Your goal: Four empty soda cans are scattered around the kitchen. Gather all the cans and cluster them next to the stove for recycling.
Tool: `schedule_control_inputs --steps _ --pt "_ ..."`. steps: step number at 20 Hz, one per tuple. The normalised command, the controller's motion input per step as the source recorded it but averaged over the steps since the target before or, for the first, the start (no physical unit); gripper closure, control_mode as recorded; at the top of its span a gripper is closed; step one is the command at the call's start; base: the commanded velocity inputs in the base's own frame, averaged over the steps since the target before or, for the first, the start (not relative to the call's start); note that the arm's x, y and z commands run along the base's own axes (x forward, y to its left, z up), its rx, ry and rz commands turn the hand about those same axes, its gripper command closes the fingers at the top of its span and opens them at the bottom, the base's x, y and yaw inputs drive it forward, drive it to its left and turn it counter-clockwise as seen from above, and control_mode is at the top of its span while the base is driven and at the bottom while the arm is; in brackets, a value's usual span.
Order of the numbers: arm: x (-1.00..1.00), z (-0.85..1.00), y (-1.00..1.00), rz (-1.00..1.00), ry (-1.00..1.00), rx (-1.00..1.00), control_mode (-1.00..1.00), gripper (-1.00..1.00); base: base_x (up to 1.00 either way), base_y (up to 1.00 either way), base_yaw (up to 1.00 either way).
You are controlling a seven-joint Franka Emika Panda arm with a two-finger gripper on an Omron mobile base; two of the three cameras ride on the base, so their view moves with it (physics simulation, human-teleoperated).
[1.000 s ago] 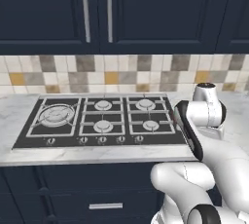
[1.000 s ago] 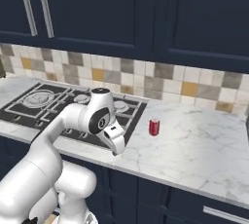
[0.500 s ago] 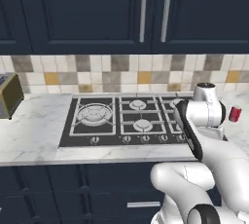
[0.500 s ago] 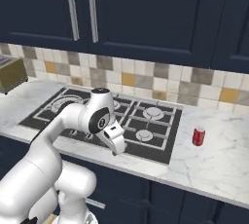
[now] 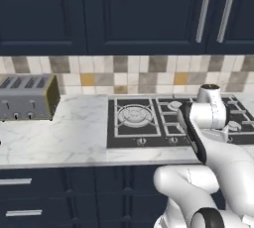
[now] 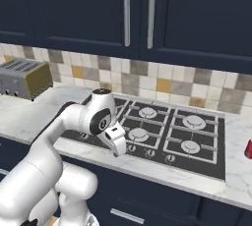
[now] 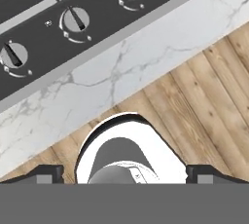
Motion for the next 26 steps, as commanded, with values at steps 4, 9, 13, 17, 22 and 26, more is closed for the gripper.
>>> schedule_control_inputs --steps 4,9,13,17,22,26 --pt "0.0 0.0 0.0 0.0 0.0 0.0 1.0 -1.0 0.09 0.74 0.0" --pt "0.0 0.0 0.0 0.0 0.0 0.0 1.0 -1.0 0.11 0.75 0.0" --pt "0.0 0.0 0.0 0.0 0.0 0.0 1.0 -1.0 0.12 0.75 0.0" --pt "0.0 0.0 0.0 0.0 0.0 0.0 1.0 -1.0 0.11 0.74 0.0" --pt "0.0 0.0 0.0 0.0 0.0 0.0 1.0 -1.0 0.08 0.73 -0.01" --pt "0.0 0.0 0.0 0.0 0.0 0.0 1.0 -1.0 0.05 0.71 -0.02"
